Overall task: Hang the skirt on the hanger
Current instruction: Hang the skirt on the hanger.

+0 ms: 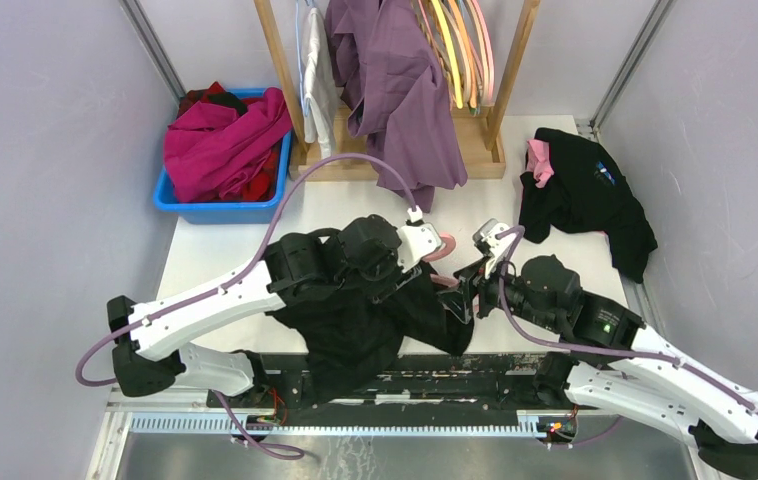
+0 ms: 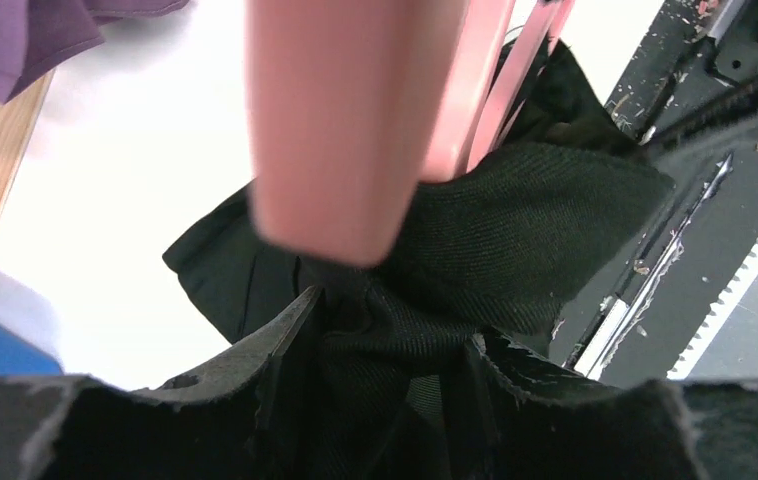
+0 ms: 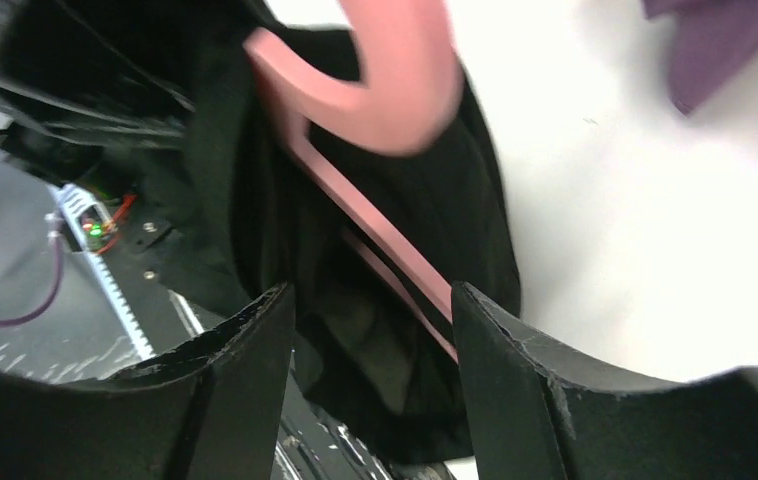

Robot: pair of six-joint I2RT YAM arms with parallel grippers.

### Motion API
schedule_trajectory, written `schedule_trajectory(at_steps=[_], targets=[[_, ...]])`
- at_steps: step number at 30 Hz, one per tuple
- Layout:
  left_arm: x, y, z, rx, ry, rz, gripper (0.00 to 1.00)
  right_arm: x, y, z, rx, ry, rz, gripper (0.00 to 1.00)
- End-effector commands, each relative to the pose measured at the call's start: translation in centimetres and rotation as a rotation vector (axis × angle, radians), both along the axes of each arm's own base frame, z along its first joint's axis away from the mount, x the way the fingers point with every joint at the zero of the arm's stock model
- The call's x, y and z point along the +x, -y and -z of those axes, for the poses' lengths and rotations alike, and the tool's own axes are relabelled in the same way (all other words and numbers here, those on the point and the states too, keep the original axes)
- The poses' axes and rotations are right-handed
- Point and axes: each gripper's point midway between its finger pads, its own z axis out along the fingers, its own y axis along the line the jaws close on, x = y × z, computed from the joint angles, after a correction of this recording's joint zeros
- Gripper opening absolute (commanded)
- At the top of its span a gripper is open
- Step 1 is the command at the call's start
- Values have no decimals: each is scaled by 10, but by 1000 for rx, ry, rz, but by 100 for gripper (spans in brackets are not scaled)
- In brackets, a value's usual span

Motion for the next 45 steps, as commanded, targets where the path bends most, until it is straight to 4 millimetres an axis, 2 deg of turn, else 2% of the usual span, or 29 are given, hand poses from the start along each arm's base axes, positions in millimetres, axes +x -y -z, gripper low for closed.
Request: schedule_trajectory(at_steps=[1, 6, 9, 13, 18, 22, 26, 32, 36, 38, 41, 45], targets=[[16, -5, -34, -67, 44, -103, 3, 14, 31, -6, -60, -13, 176, 64], [19, -8, -39, -77, 48, -112, 3, 15, 51, 12, -125, -54, 262, 67], [22, -12, -48, -92, 61, -130, 3, 8, 52, 20, -125, -97, 247, 67], [22, -13, -59, -119, 70, -130, 3, -7, 38, 37, -109, -168, 165, 65], [24, -14, -74, -158, 83, -135, 3, -24, 9, 63, -41, -254, 32, 66], [24, -14, -83, -177, 85, -136, 3, -23, 2, 86, -26, -279, 35, 69], [25, -15, -89, -184, 91, -137, 3, -22, -3, 100, 24, -268, 25, 70], [23, -11, -103, -216, 95, -115, 3, -6, -6, 117, 31, -223, 80, 70], [21, -11, -111, -238, 95, -102, 3, 10, -3, 122, 17, -165, 142, 67], [20, -12, -115, -244, 94, -101, 3, 11, -4, 120, 12, -165, 143, 69], [20, -17, -120, -241, 103, -108, 3, 4, -4, 101, 75, -167, 120, 71], [19, -22, -123, -236, 112, -113, 3, 4, 22, 69, 103, -117, 191, 69]])
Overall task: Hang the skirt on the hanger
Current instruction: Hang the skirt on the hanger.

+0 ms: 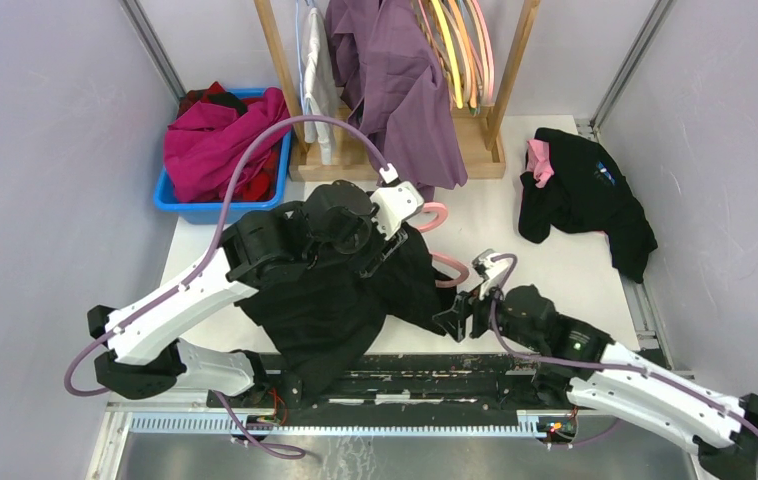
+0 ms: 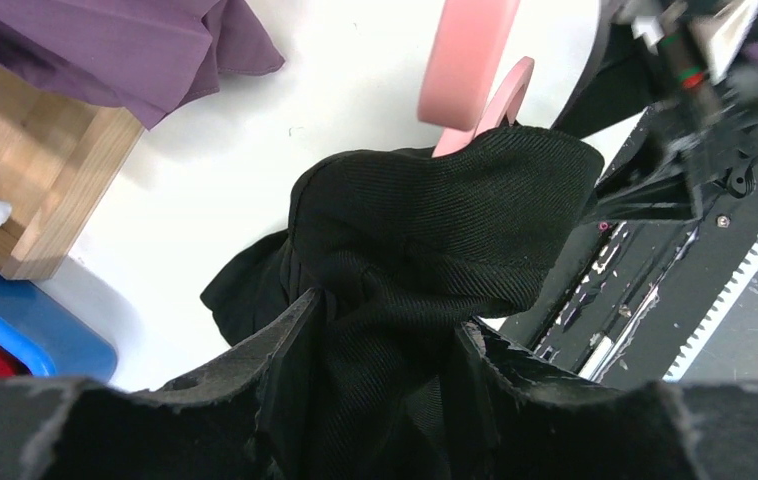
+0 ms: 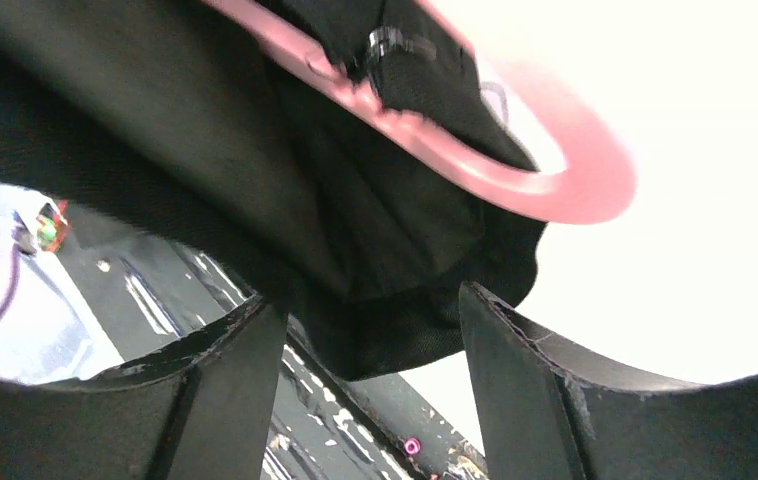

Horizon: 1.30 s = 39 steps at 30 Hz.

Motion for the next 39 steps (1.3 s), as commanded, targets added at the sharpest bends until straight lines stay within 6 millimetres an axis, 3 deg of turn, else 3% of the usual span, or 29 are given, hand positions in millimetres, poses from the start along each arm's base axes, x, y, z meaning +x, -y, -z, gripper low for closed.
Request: schedule_trajectory(at_steps=[1, 4, 6, 9, 14, 17, 28, 33, 35, 39], targets=[[-1, -6, -41, -121, 51, -16, 3, 8, 20, -66, 101, 113, 93, 68], [-4, -8, -47, -136, 56, -7, 3, 12, 35, -79, 119, 120, 169, 64], [-6, -9, -54, -156, 61, 2, 3, 16, 40, -71, 63, 87, 213, 60], [-11, -9, -66, -188, 63, 23, 3, 17, 30, -59, 30, 40, 198, 58], [-15, -11, -85, -228, 76, 42, 3, 6, 17, -61, 80, 17, 120, 65], [-20, -10, -93, -250, 79, 68, 3, 5, 20, -56, 67, 15, 120, 67], [-39, -12, -115, -332, 76, 156, 3, 23, 20, -54, 114, 89, 195, 70], [-41, -12, -116, -334, 75, 163, 3, 27, 19, -57, 171, 113, 218, 70], [-40, -12, -115, -332, 75, 161, 3, 25, 14, -57, 187, 109, 195, 58], [-38, -13, -113, -325, 81, 150, 3, 23, 11, -60, 195, 103, 172, 23]])
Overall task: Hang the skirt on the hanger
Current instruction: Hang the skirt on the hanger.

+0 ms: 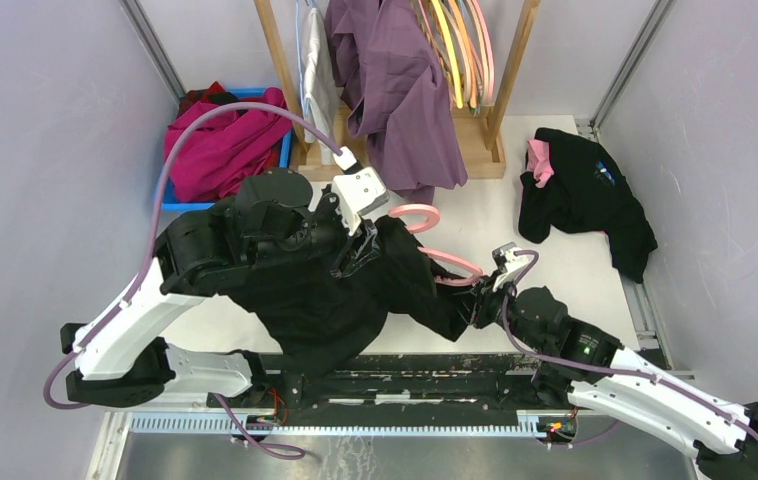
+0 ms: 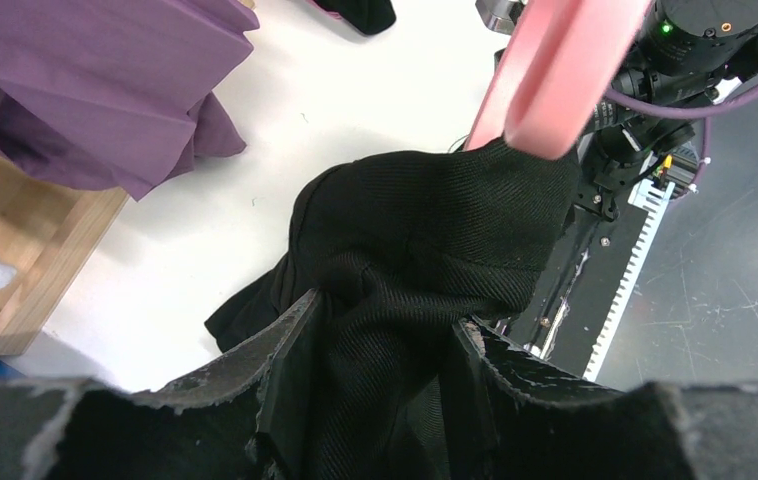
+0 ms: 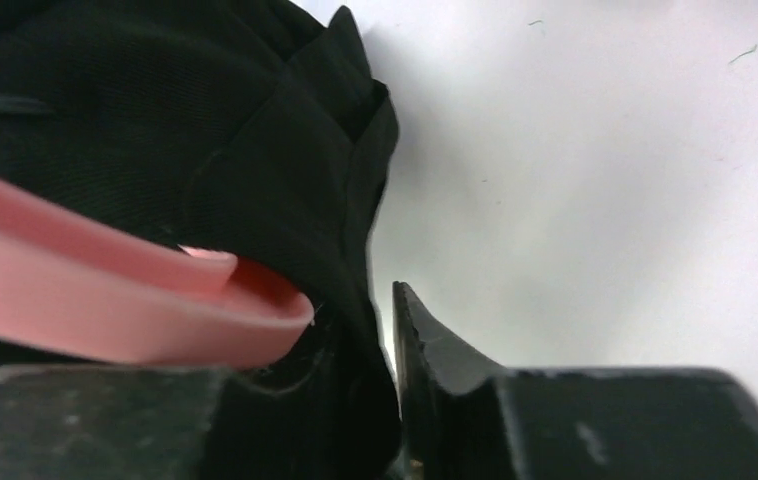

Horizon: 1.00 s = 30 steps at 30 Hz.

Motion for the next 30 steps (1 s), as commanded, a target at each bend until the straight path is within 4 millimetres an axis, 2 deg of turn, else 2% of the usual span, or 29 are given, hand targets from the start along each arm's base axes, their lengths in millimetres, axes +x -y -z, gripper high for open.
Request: schedule_trajectory(at_steps=[1, 3, 6, 7, 8, 9, 14, 18, 24, 27, 28, 30], targets=[[0, -2, -38, -124, 68, 0, 3, 3, -7, -28, 82, 48, -6, 12], [2, -3, -37, -120, 71, -11, 3, 3, 5, -36, 42, 47, 23, 1], [3, -3, -41, -152, 86, -17, 3, 1, 27, -60, -21, 68, 64, 1], [2, -3, -43, -167, 91, -18, 3, 1, 35, -80, -25, 89, 80, 1], [4, -3, -44, -180, 96, -24, 3, 1, 42, -83, -63, 89, 92, 1], [5, -1, -46, -197, 101, -26, 3, 0, 49, -104, -67, 112, 101, 1], [6, 6, -49, -287, 123, -24, 3, 5, 71, -167, -186, 162, 140, 1], [4, -1, -59, -451, 162, -49, 3, 15, 70, -212, -292, 198, 139, 1], [9, -24, -58, -756, 220, -156, 3, 31, 57, -284, -357, 275, 125, 1], [17, -37, -40, -857, 225, -237, 3, 38, 46, -309, -372, 298, 111, 1], [20, -38, -26, -874, 219, -259, 3, 41, 41, -315, -373, 304, 102, 1], [25, -44, -15, -900, 218, -307, 3, 44, 34, -325, -377, 311, 92, 1]])
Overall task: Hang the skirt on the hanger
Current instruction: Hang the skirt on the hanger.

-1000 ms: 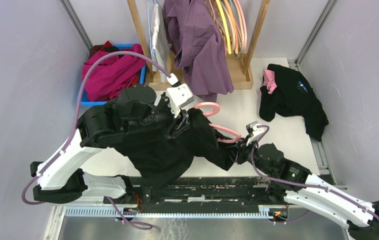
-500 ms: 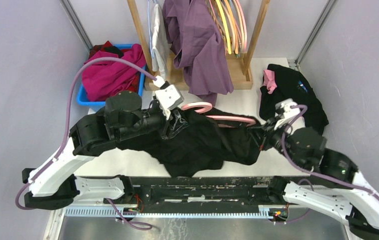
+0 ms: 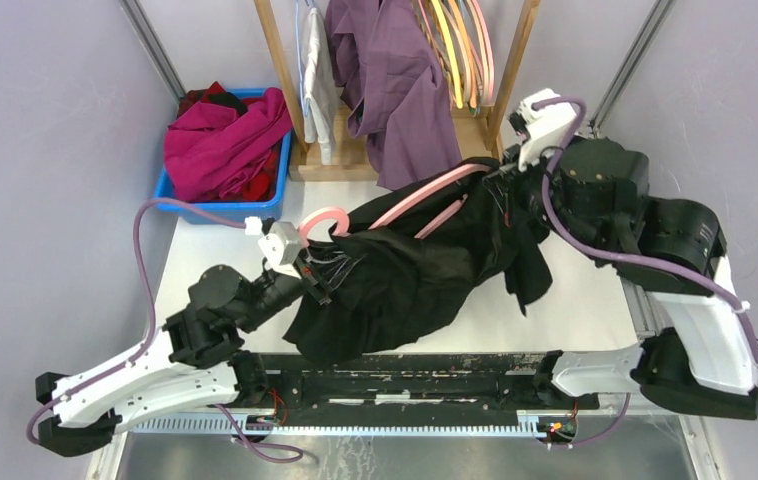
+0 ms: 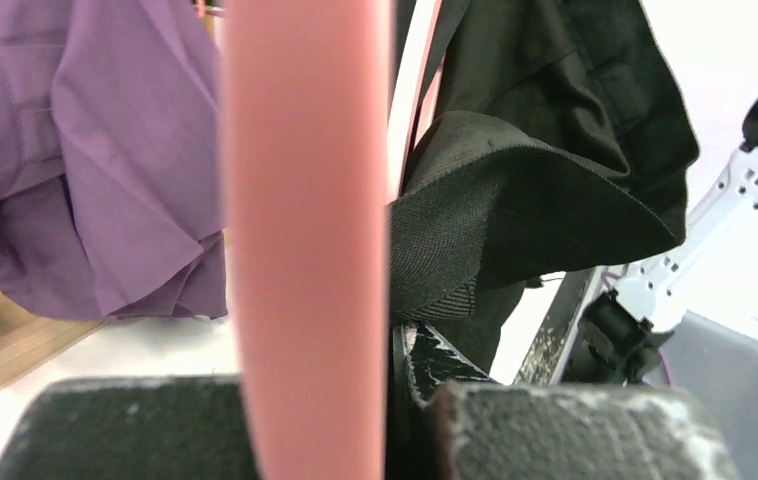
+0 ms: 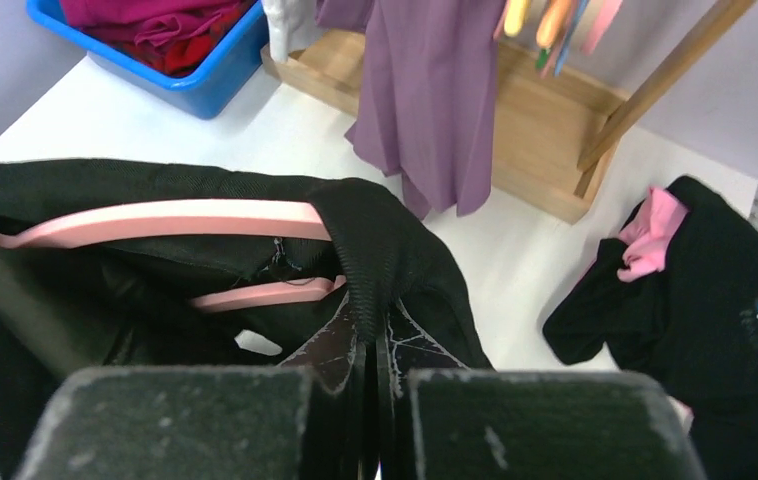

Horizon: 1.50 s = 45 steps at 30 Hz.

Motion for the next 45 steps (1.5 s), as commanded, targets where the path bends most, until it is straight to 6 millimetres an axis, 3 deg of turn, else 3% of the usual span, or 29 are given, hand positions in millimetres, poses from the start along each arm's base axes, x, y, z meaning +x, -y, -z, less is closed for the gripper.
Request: schedule_trajectory(at_steps=[1, 7, 12, 17, 21, 25, 31, 38, 41, 45], targets=[[23, -29, -34, -327, 3, -179, 3, 1, 3, -28, -36, 51, -21, 1], [33, -17, -7, -219, -34, -203, 3, 8, -6, -35, -119, 46, -43, 1], [32, 14, 12, -116, -53, -126, 3, 13, -16, -40, -153, 65, -74, 1], [20, 23, 13, -60, -10, -34, 3, 35, 10, -36, -259, 122, 102, 1], [4, 37, 15, 40, -22, 84, 3, 36, 16, -39, -256, 154, 122, 1], [10, 40, 27, 41, -44, 57, 3, 28, -3, -43, -180, 166, 11, 1], [20, 54, 32, 33, -57, 39, 3, 8, -39, -75, 19, 220, -185, 1], [40, 40, 33, -15, -92, -97, 3, -20, -61, -88, 147, 226, -367, 1], [46, 22, 20, -98, -68, -174, 3, -29, -67, -79, 147, 179, -421, 1], [53, -8, -11, -213, -20, -283, 3, -45, -74, -54, 142, 97, -500, 1]])
